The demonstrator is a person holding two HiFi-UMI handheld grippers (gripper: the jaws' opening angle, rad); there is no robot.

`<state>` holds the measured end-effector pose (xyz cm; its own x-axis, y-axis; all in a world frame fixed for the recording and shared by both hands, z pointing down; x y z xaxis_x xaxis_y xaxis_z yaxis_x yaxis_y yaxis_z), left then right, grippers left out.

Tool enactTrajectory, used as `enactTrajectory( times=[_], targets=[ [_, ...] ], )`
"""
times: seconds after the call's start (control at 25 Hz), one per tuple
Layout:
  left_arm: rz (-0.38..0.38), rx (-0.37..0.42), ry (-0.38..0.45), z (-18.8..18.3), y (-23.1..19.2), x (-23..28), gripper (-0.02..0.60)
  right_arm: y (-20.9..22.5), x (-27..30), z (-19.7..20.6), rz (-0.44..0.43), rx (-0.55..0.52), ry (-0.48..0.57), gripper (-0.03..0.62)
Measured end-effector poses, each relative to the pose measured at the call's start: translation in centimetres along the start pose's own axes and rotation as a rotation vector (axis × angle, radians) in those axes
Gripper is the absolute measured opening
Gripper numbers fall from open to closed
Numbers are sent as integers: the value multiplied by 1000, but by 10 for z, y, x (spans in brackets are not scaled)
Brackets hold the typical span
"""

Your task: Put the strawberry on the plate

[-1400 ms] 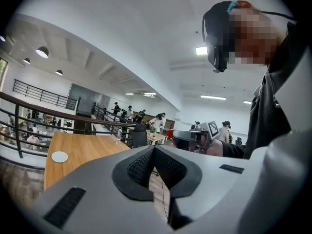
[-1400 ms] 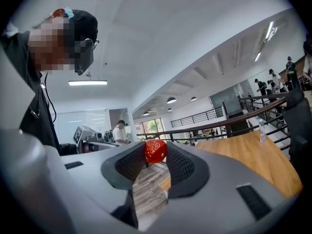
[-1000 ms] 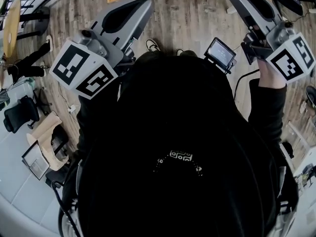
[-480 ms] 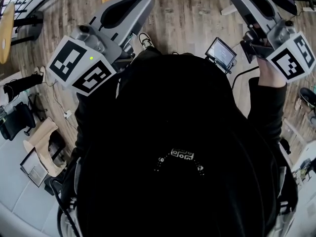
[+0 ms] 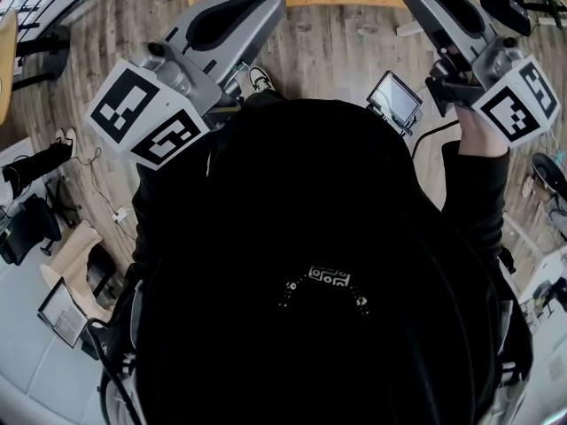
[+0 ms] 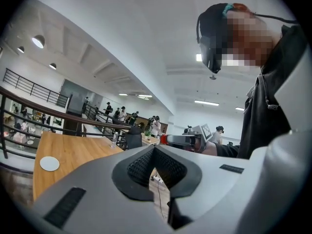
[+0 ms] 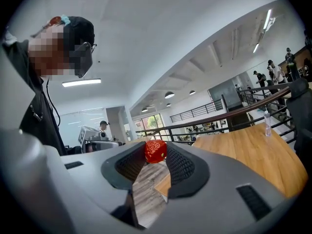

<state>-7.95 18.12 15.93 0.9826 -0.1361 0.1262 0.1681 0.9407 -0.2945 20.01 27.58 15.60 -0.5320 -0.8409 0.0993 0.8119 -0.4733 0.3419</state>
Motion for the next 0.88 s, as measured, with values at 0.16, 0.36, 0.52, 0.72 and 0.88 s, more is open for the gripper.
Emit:
enactTrajectory(
  times=[0.16, 0.36, 0.52, 0.72, 0.88],
  targets=[
    [-8, -10, 5, -3, -35, -3, 0, 10, 37, -5, -11, -14, -22, 142],
    [-14, -27, 5, -15, -101, -1, 0, 30, 104, -24, -26, -27, -29, 141],
    [3, -46, 18, -38, -168, 0, 0, 51, 168, -46, -27, -24, -47, 141],
    [56, -33, 26, -43, -133, -33, 0, -7, 144, -50, 20, -48, -39, 141],
    [44, 3, 47, -41, -155, -43, 0, -7, 163, -44, 36, -58, -33, 141]
  ],
)
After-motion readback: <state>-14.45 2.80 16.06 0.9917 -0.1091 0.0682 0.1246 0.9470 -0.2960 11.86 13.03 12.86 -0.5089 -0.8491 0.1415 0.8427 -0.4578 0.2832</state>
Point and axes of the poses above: the fingertips, and each gripper's own axes: x forward along the fingers, y to its right, z out of its underside, the point moved 10 cm from there along -x, backward along the fingers, and after that the axes turned 2 degrees about -z, right-handed, at the moved point
